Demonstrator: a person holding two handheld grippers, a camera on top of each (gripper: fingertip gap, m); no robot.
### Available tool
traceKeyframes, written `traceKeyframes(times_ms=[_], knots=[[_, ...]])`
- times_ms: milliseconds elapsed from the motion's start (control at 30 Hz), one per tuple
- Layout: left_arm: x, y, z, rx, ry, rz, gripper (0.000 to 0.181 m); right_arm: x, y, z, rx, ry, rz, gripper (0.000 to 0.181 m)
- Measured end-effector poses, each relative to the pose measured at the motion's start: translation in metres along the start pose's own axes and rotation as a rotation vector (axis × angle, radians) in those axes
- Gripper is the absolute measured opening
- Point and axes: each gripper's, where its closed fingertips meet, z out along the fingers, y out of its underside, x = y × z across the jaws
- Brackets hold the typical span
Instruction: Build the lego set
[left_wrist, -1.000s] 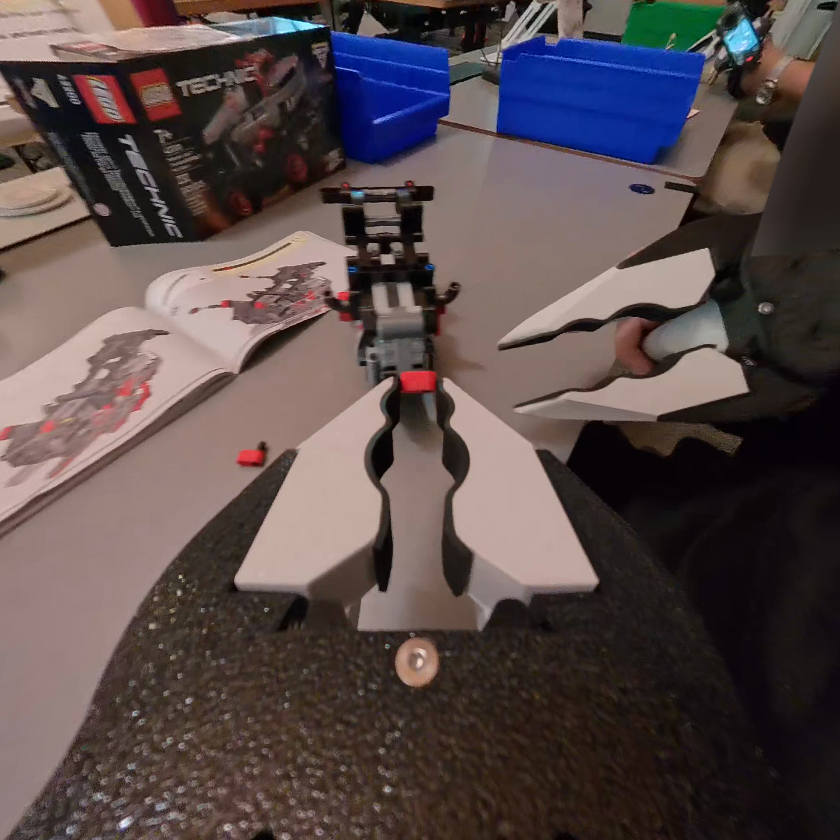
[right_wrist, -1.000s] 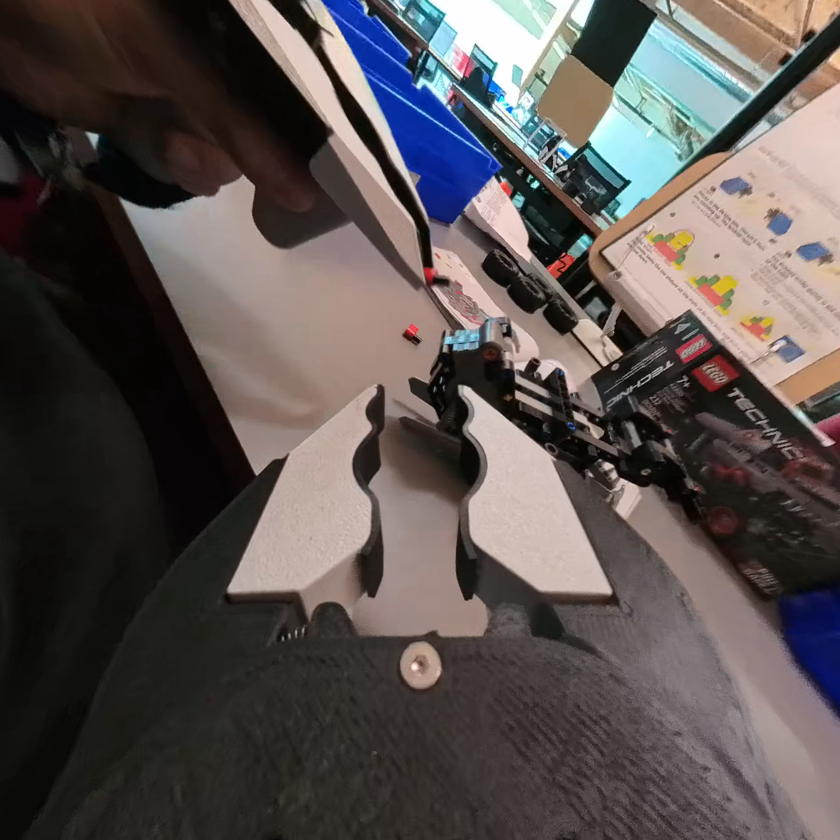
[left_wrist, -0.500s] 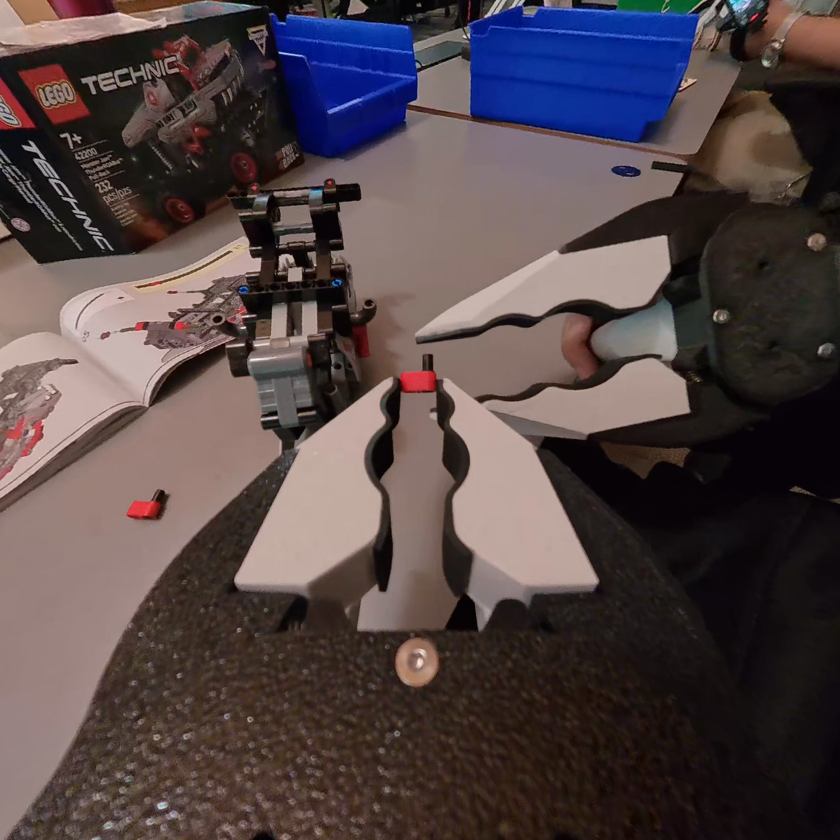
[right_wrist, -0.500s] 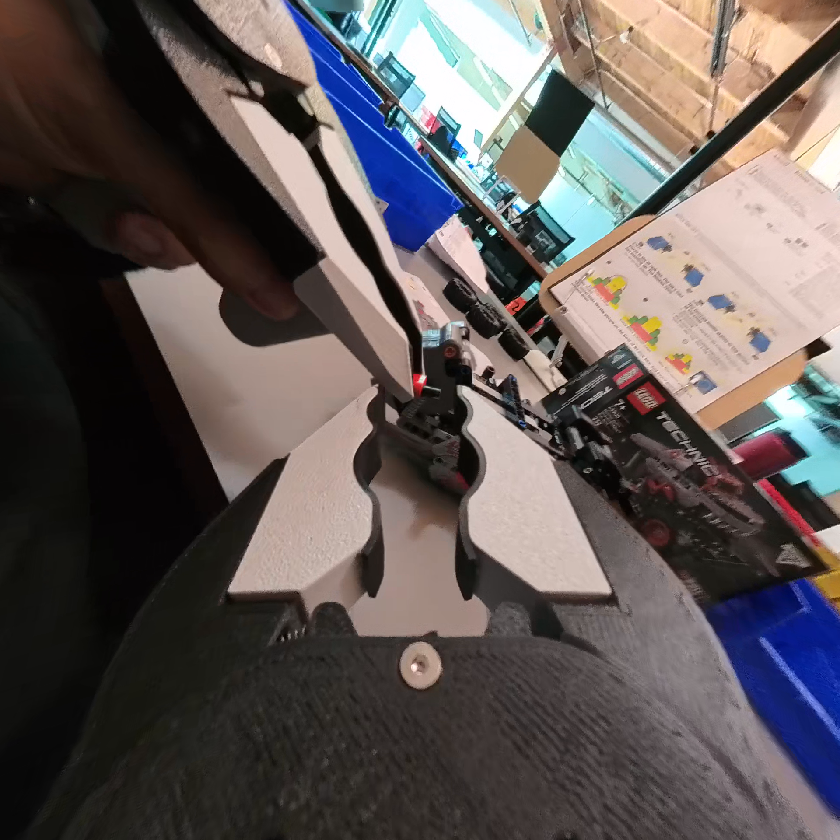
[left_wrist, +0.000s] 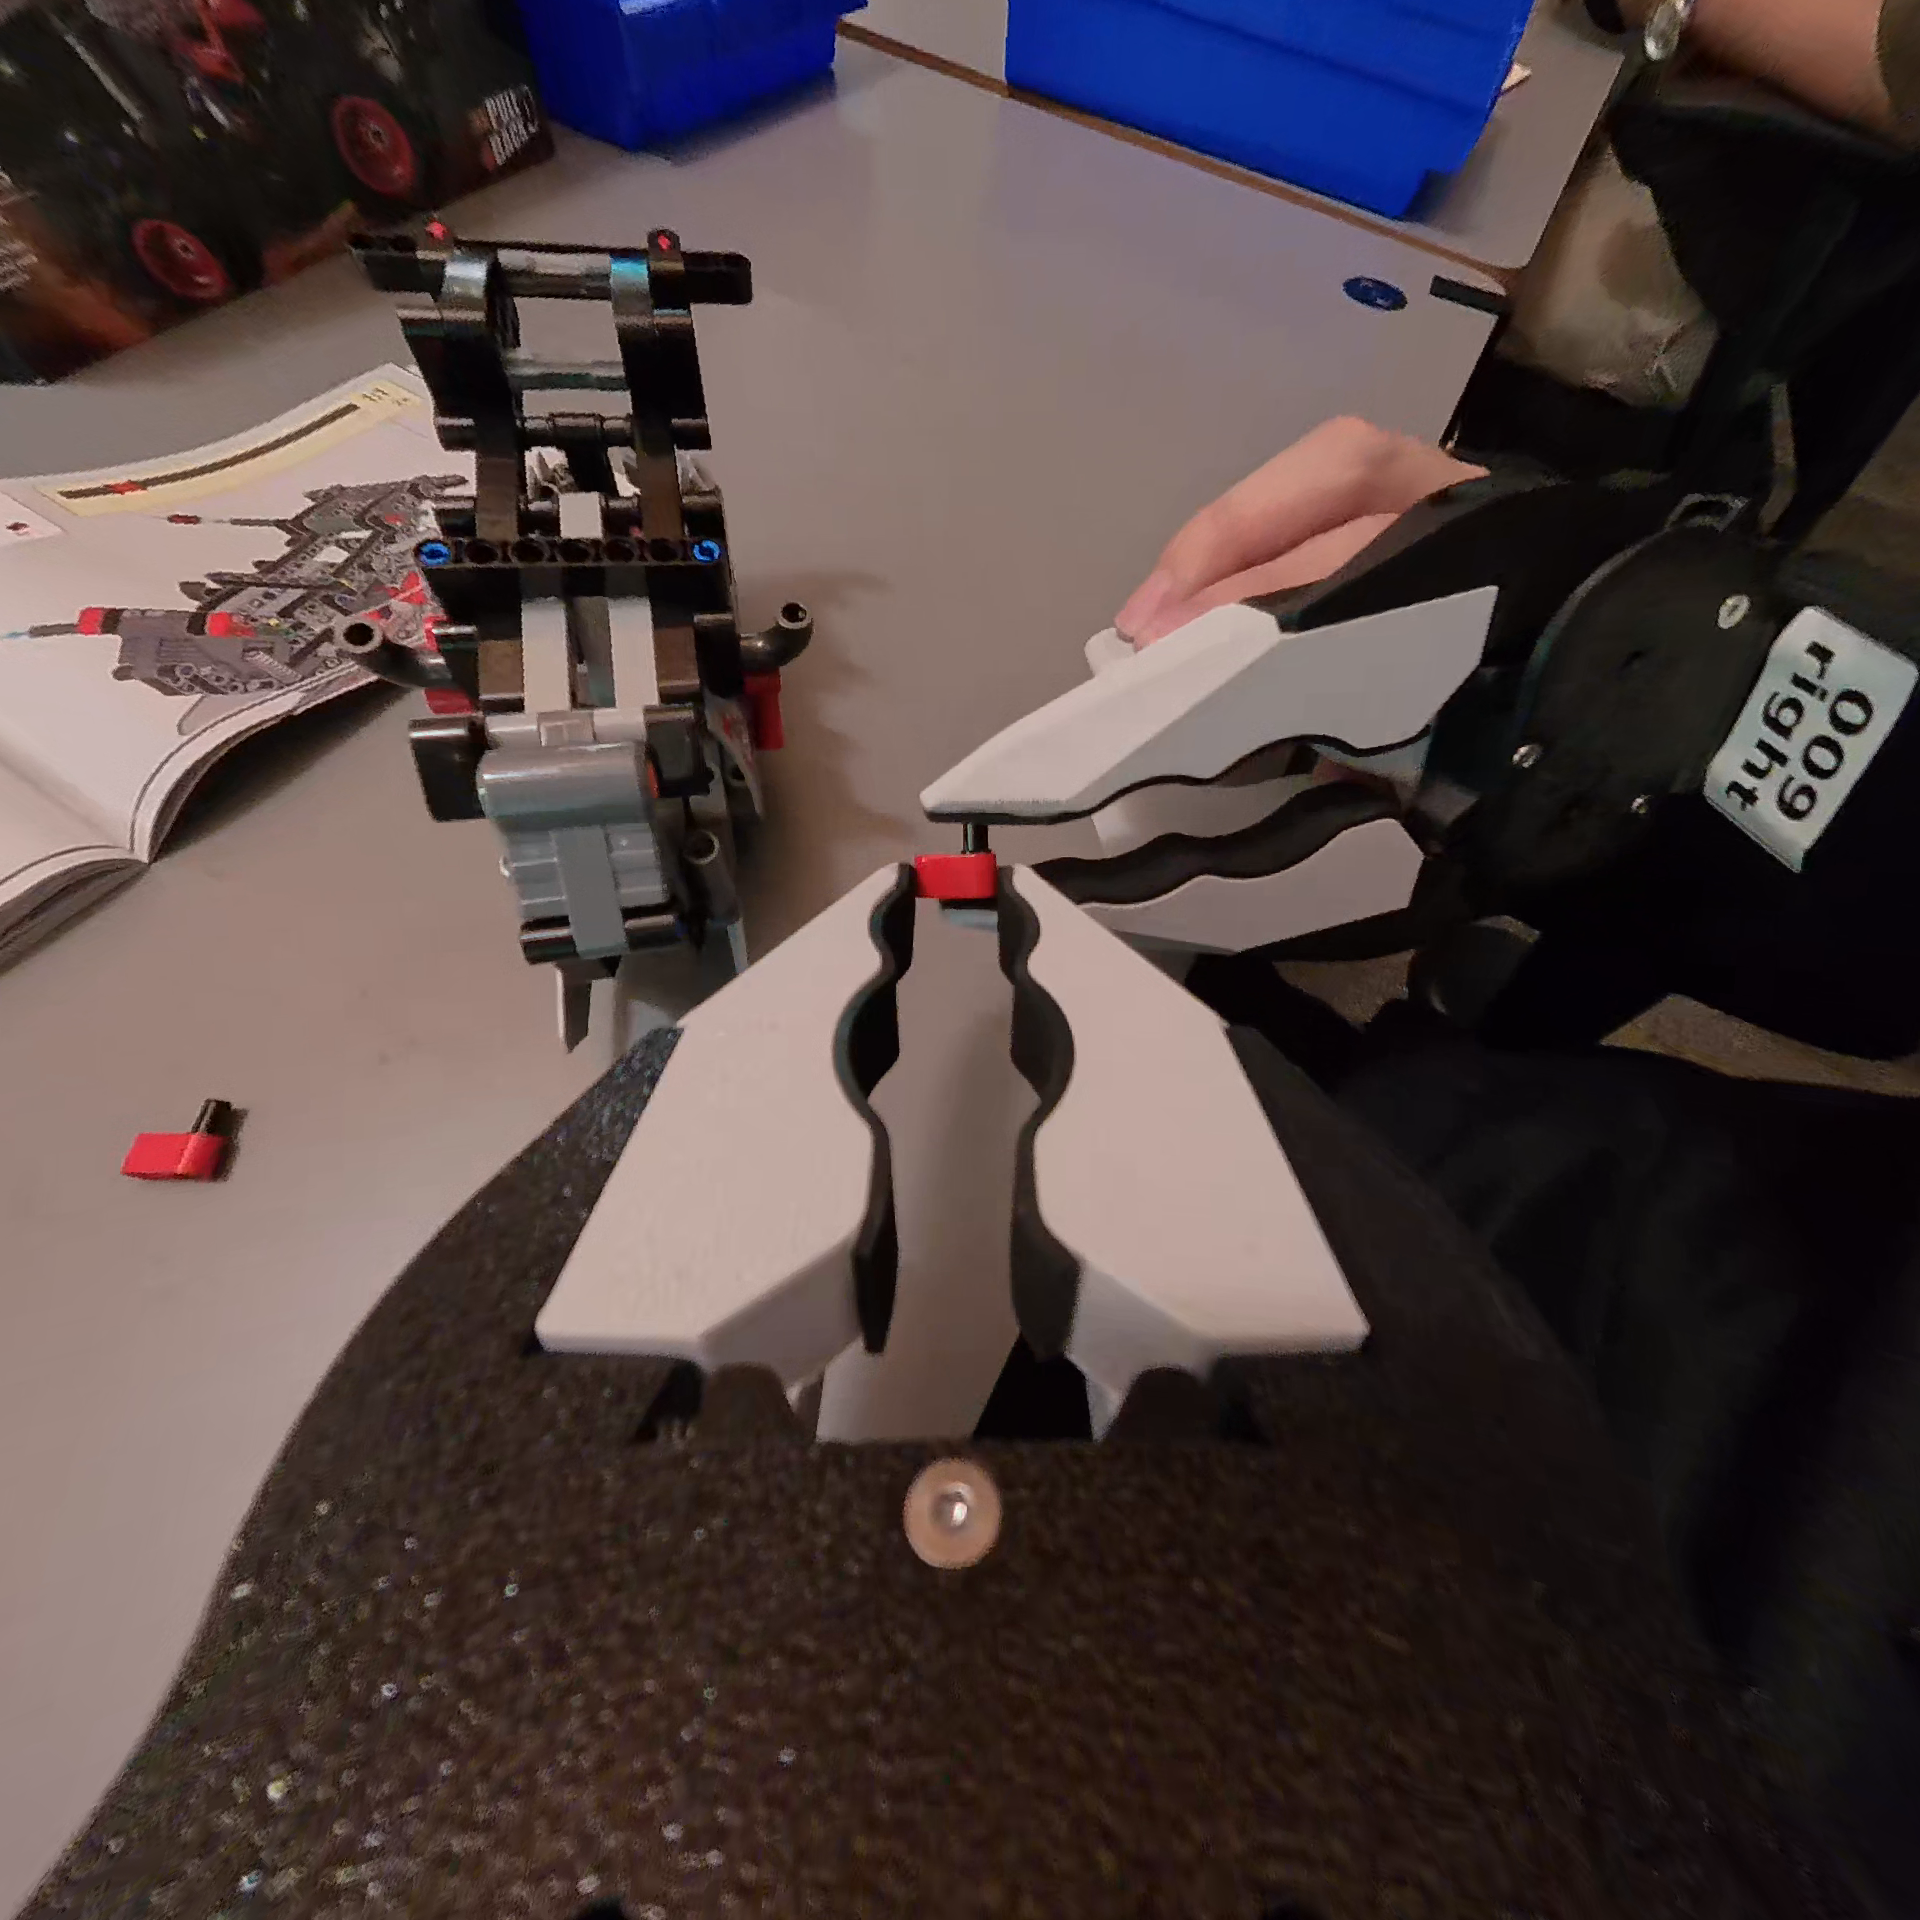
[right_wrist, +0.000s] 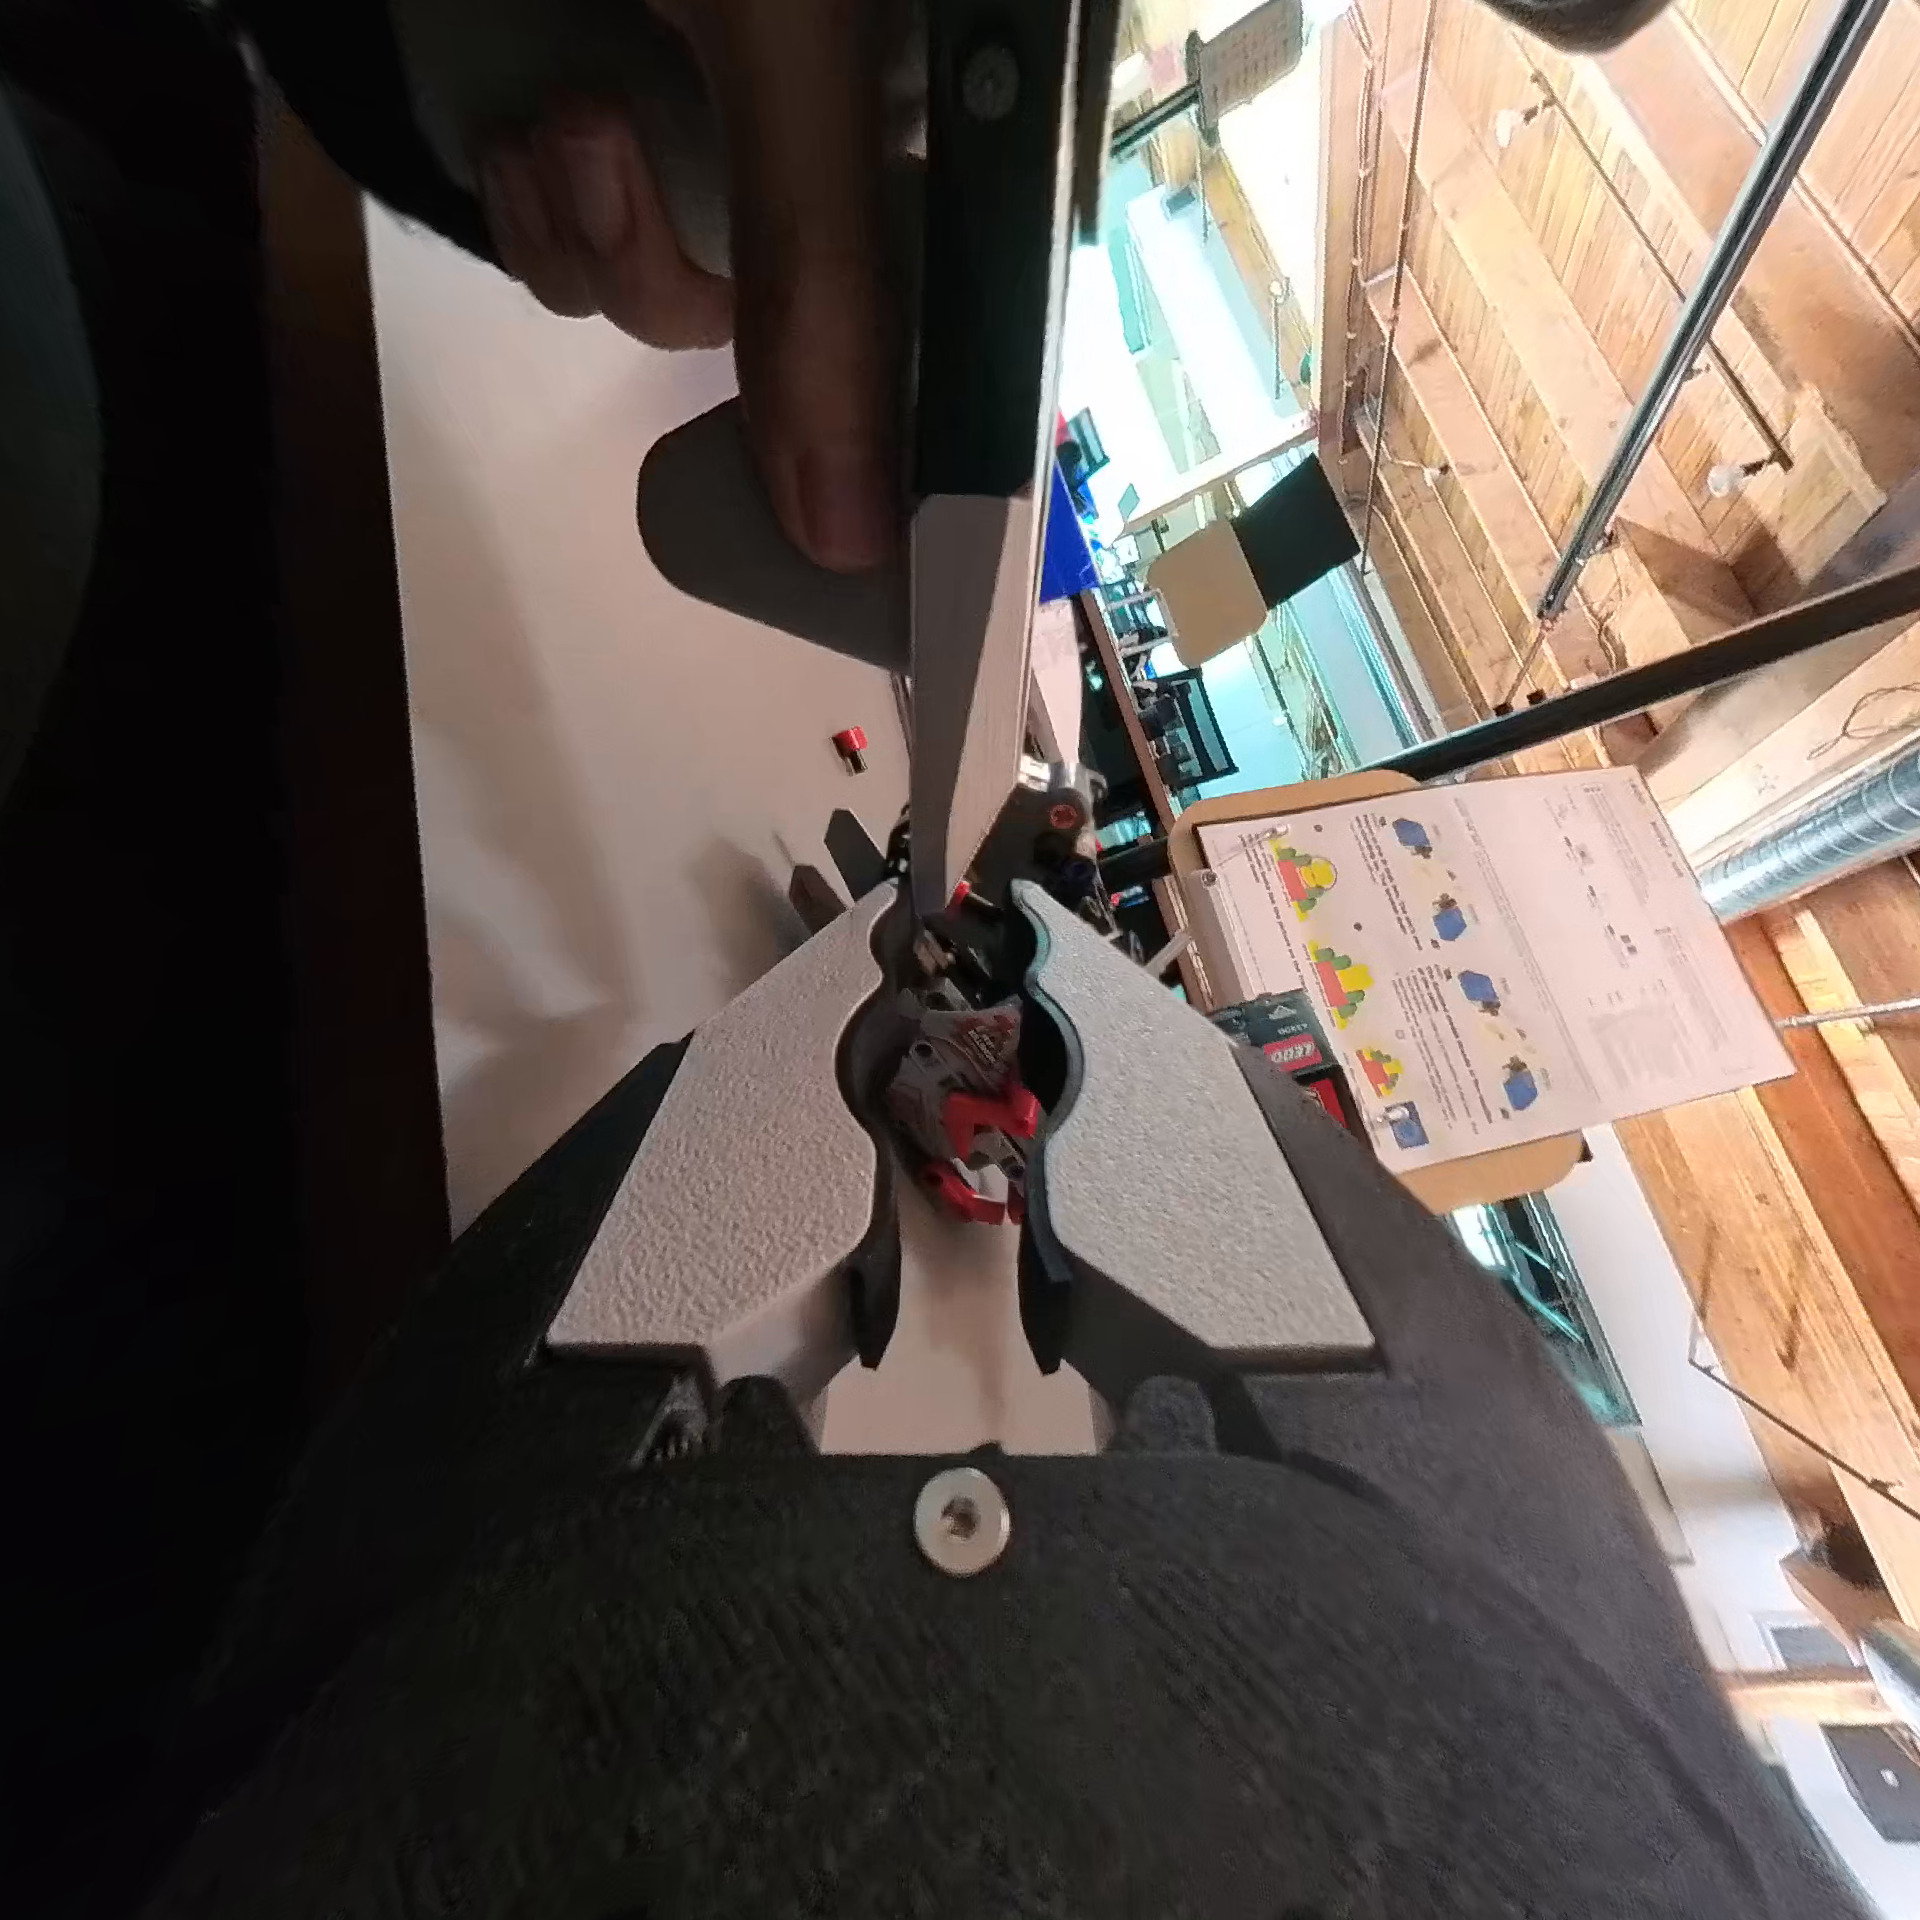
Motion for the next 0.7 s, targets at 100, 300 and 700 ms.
traceKeyframes(times_ms=[100,300,700], knots=[[-0.001,0.003,0.000,-0.006,0.022,-0.028,0.013,-0.003,0.000,0.001,0.019,-0.025,0.021,0.015],[0.004,0.008,-0.003,-0.011,0.100,-0.096,0.013,-0.007,0.004,0.002,0.039,-0.079,0.099,0.005],[0.000,0.005,-0.007,0.053,0.115,-0.087,0.013,-0.006,0.001,0.006,0.061,-0.100,0.113,0.003]])
